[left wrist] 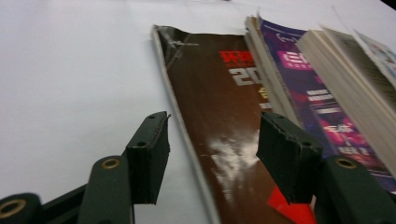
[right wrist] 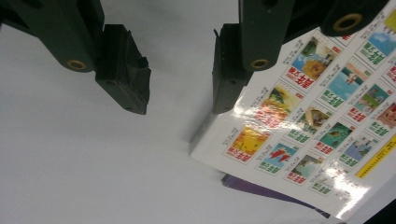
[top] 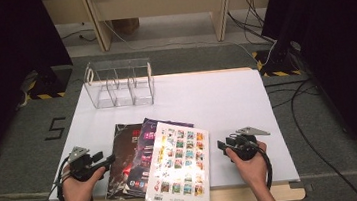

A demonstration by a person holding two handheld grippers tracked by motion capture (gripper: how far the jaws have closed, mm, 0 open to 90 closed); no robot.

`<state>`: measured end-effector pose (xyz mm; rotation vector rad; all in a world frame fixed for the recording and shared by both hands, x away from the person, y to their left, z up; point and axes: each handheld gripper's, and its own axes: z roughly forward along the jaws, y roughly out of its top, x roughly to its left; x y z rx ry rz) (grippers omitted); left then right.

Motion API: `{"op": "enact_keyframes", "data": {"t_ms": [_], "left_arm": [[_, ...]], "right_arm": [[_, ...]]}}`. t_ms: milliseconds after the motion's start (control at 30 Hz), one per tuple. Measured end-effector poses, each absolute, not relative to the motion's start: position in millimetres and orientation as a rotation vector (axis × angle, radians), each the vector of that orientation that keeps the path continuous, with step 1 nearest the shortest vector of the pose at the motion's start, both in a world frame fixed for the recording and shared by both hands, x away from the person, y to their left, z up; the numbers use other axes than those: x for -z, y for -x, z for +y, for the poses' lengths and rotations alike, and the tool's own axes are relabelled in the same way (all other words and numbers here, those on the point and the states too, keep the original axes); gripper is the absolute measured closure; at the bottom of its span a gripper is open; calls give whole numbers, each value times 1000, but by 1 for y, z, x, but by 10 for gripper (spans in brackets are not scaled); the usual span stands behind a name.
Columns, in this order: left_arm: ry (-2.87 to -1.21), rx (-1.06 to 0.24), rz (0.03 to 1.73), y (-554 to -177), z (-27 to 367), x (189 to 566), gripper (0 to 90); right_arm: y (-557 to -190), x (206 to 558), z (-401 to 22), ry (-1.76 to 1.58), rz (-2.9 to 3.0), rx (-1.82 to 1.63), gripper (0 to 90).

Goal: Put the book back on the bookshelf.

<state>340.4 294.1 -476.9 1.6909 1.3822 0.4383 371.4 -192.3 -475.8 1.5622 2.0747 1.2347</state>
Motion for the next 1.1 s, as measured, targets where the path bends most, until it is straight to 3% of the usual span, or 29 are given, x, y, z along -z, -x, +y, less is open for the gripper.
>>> {"op": "enact_keyframes", "data": {"t_ms": [400, 633, 1100], "left_arm": [[-1723, -358, 1316, -346, 269, 460, 438], [-1795, -243, 1213, -354, 230, 447, 446], [-1921, -71, 1210, -374, 189, 461, 441]], "right_arm": [[-373, 469, -172, -1587, 2185, -1228, 533], [-374, 470, -159, -1605, 2270, -1226, 521], [-371, 478, -148, -1628, 2320, -1228, 504]]}}
